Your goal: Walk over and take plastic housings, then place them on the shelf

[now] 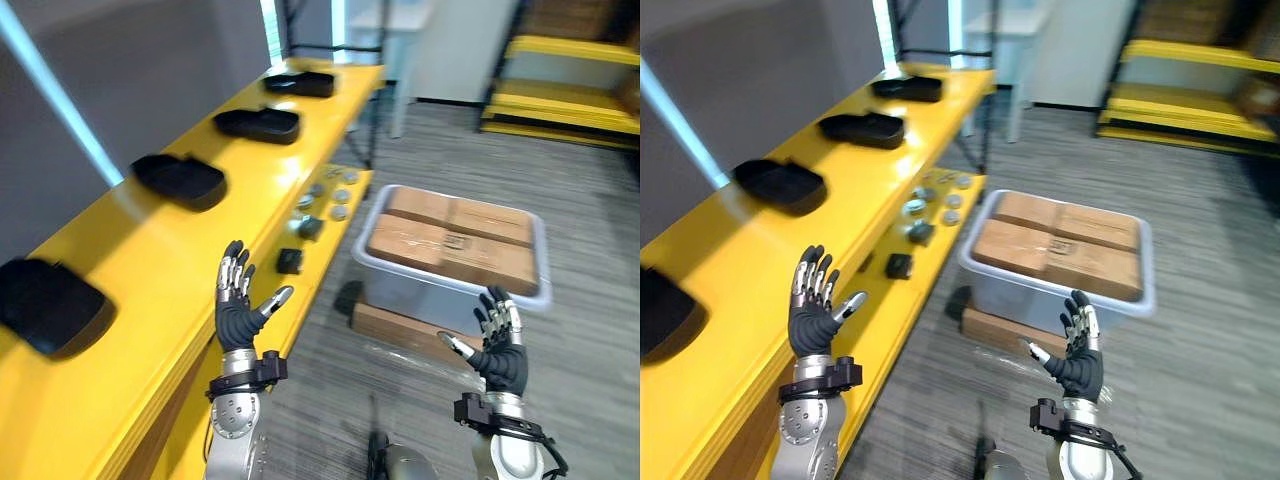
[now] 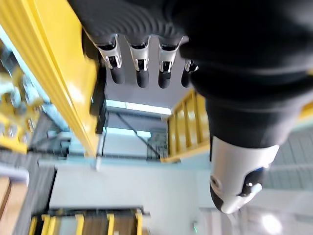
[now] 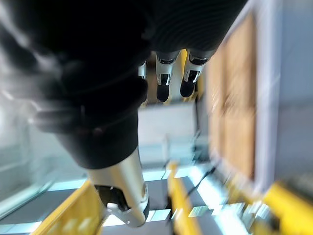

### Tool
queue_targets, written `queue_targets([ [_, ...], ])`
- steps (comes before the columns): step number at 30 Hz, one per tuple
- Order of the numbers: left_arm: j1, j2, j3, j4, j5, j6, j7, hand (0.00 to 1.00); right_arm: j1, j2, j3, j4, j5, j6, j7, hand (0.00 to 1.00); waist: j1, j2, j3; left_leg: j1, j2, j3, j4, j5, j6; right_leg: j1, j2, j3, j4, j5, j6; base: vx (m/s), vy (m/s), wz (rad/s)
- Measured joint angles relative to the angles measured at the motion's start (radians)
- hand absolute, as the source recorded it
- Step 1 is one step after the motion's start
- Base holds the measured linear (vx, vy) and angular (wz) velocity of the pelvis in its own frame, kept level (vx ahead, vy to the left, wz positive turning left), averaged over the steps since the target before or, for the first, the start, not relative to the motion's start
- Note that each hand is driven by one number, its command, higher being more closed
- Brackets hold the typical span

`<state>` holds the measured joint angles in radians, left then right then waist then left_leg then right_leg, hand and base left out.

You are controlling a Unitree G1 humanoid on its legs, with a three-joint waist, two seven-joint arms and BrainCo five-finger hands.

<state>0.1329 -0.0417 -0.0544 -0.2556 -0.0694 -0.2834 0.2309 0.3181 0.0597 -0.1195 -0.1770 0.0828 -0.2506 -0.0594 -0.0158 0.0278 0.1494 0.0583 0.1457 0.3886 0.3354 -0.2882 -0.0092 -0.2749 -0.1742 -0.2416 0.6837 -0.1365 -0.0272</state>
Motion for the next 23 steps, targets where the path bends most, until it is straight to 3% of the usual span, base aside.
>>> queue_targets([
  [2,0.013,0.002,0.049,0.024,0.016,0.002,0.002,0.00,-0.007,-0.003,-0.023,0.053,-0.015,0.004,0.001,0.00,0.000,-0.020,-0.018,-0.007,0.007,0.041,-0.011,0.007,-0.012,0.086,-0.053,0.012,0.025,-0.061,0.041,-0.10,-0.153,-0.87],
  [4,0.022,0.011,0.084,0.045,0.025,0.019,0.003,0.00,-0.006,-0.010,-0.053,0.081,-0.017,0.015,0.003,0.00,0.004,-0.063,-0.055,-0.067,-0.023,0.037,-0.033,0.026,-0.049,0.177,-0.037,0.047,-0.255,-0.130,0.139,-0.10,-0.281,-0.70],
  [5,0.022,0.008,0.093,0.050,0.035,0.023,0.003,0.00,-0.010,-0.016,-0.061,0.081,-0.018,0.016,0.004,0.00,0.016,-0.064,-0.058,-0.080,-0.033,0.026,-0.050,0.040,-0.049,0.196,-0.023,0.053,-0.339,-0.134,0.116,-0.06,-0.270,-0.86],
  [6,0.026,-0.011,0.095,0.077,0.043,0.033,0.003,0.00,-0.020,-0.038,-0.085,0.093,-0.018,0.027,0.006,0.00,0.022,-0.026,-0.065,-0.091,-0.022,-0.007,-0.083,0.064,-0.038,0.209,0.029,0.069,-0.439,-0.065,0.096,0.02,-0.168,-0.89],
  [7,0.030,-0.012,0.112,0.078,0.053,0.034,0.002,0.00,-0.023,-0.048,-0.099,0.105,-0.018,0.033,0.004,0.00,0.020,-0.015,-0.072,-0.083,-0.003,-0.006,-0.113,0.092,-0.055,0.234,0.071,0.091,-0.525,-0.018,0.075,0.04,-0.203,-0.80],
  [10,0.001,-0.013,0.190,0.138,0.053,0.033,0.004,0.00,-0.028,-0.056,-0.128,0.149,-0.018,0.035,-0.001,0.00,0.016,-0.015,-0.077,-0.064,0.033,-0.007,-0.133,0.100,-0.067,0.276,0.123,0.100,-0.612,0.026,0.064,0.07,-0.140,-0.34],
  [13,-0.040,0.005,0.216,0.298,0.041,0.034,0.005,0.00,-0.047,-0.083,-0.159,0.265,-0.018,0.035,-0.002,0.00,0.015,-0.016,-0.076,-0.057,0.031,-0.040,-0.144,0.120,-0.076,0.292,0.125,0.092,-0.624,0.026,0.064,0.07,-0.036,0.13],
  [17,-0.134,0.121,0.192,0.849,-0.006,0.094,-0.056,0.00,-0.181,-0.148,-0.249,0.760,-0.014,0.077,-0.019,0.00,0.006,-0.018,-0.076,-0.028,0.025,-0.063,-0.110,0.134,-0.090,0.361,0.105,0.064,-0.639,0.027,0.064,0.08,0.020,0.21],
  [18,-0.143,0.130,0.194,0.917,-0.006,0.108,-0.071,0.00,-0.199,-0.150,-0.272,0.824,-0.014,0.087,-0.022,0.00,0.006,-0.020,-0.075,-0.031,0.025,-0.063,-0.087,0.134,-0.090,0.368,0.100,0.064,-0.639,0.027,0.063,0.07,0.043,0.10],
  [19,-0.154,0.145,0.201,1.044,-0.004,0.125,-0.093,0.00,-0.230,-0.150,-0.318,0.941,-0.014,0.106,-0.029,0.00,0.010,-0.032,-0.064,-0.053,0.024,-0.062,0.000,0.134,-0.090,0.391,0.082,0.066,-0.638,0.027,0.063,0.07,0.044,0.03],
  [20,-0.155,0.148,0.217,1.106,0.001,0.136,-0.107,0.00,-0.248,-0.150,-0.342,0.990,-0.014,0.119,-0.030,0.00,0.012,-0.044,-0.056,-0.060,0.008,-0.063,-0.003,0.104,-0.116,0.405,0.068,0.065,-0.638,0.027,0.064,0.06,0.072,0.06],
  [21,-0.153,0.146,0.241,1.215,0.018,0.159,-0.129,0.00,-0.260,-0.165,-0.401,1.083,-0.014,0.132,-0.030,0.00,0.007,-0.027,-0.060,-0.039,-0.016,-0.086,-0.156,0.143,-0.084,0.416,0.067,0.061,-0.636,0.027,0.064,0.05,0.101,0.00],
  [22,-0.140,0.148,0.279,1.283,0.021,0.178,-0.148,0.00,-0.267,-0.171,-0.471,1.163,-0.014,0.153,-0.029,0.00,0.009,-0.014,-0.062,-0.009,-0.016,-0.085,-0.232,0.191,-0.082,0.426,0.073,0.061,-0.637,0.023,0.069,0.07,0.112,0.00],
  [23,-0.132,0.151,0.300,1.305,0.021,0.185,-0.152,0.00,-0.268,-0.169,-0.497,1.191,-0.014,0.161,-0.029,0.00,0.009,-0.011,-0.064,0.006,-0.022,-0.085,-0.253,0.200,-0.080,0.429,0.069,0.059,-0.634,0.023,0.071,0.06,0.073,-0.05],
])
